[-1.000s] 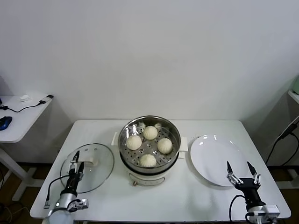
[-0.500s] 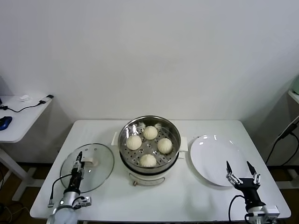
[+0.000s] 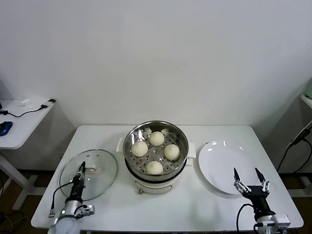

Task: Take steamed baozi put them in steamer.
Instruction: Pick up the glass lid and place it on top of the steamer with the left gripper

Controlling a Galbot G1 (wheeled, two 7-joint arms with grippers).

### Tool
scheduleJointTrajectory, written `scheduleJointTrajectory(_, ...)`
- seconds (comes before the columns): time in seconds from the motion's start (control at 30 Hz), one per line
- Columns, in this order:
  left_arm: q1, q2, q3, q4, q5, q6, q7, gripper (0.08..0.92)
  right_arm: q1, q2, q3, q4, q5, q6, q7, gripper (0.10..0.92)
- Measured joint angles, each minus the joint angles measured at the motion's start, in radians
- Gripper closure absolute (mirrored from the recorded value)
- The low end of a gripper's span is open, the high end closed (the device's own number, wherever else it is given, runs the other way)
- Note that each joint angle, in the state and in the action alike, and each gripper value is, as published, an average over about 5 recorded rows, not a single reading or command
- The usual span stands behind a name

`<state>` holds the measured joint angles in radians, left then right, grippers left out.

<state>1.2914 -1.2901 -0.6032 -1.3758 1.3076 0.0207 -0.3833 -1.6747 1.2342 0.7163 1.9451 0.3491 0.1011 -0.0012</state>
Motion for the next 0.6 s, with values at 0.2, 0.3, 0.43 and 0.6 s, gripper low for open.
scheduleJointTrajectory(0.2, 0.033, 0.031, -0.013, -0.102, -0.069, 0.033, 0.056, 0.862, -0.007, 0.0, -0.002, 0.015, -0.005, -0.012, 0.001, 0.203)
scheduleJointTrajectory(0.3, 0.056, 0.055, -0.024, -0.176, -0.121, 0.068, 0.103, 0.862, -0.009, 0.001, -0.005, 0.025, -0.012, -0.018, 0.004, 0.203)
scheduleJointTrajectory(0.43, 0.081, 0.092, -0.038, -0.288, -0.189, 0.129, 0.174, 0.862, -0.01, 0.004, -0.011, 0.035, -0.022, -0.024, 0.009, 0.203)
scheduleJointTrajectory(0.6, 0.089, 0.143, -0.041, -0.435, -0.244, 0.219, 0.267, 0.862, -0.016, 0.008, -0.019, 0.05, -0.04, -0.029, 0.009, 0.203)
